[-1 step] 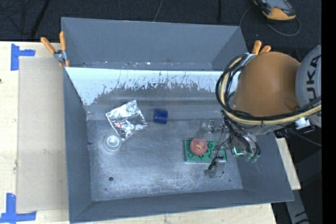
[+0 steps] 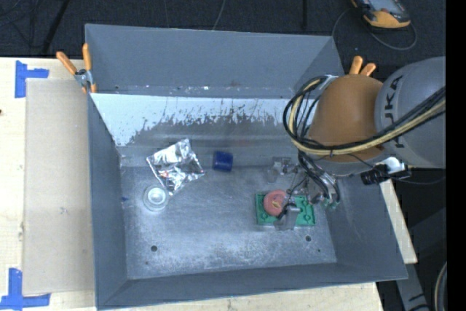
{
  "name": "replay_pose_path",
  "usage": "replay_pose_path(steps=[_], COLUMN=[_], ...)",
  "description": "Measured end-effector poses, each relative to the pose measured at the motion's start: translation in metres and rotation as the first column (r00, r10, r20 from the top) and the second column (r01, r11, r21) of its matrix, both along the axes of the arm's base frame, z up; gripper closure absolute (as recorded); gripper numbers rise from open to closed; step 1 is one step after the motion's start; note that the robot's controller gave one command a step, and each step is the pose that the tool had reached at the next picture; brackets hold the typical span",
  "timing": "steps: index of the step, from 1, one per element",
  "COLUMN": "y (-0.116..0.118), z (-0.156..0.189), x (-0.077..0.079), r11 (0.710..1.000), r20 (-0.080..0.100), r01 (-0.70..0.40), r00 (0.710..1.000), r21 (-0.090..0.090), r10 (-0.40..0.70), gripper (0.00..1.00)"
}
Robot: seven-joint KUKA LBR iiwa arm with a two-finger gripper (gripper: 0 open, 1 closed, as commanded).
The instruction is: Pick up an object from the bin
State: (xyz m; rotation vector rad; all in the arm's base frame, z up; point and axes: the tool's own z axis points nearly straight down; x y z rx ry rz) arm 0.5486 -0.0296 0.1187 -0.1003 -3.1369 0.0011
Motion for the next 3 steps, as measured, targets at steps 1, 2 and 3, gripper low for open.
replay_pose_path(steps=[1,2,3], y=[-0.020,-0.020,-0.009], z=[-0.051,-0.049,0.085], x=[0.007,0.008,0.024], r11=[0.947,0.948,0.944], r20=[-0.001,0.002,0.011], r01=[-0.320,-0.318,-0.330], r00=[0.947,0.948,0.944], r21=[0.002,0.002,-0.002], r10=[0.320,0.318,0.330], gripper=[0.00,1.00,1.00])
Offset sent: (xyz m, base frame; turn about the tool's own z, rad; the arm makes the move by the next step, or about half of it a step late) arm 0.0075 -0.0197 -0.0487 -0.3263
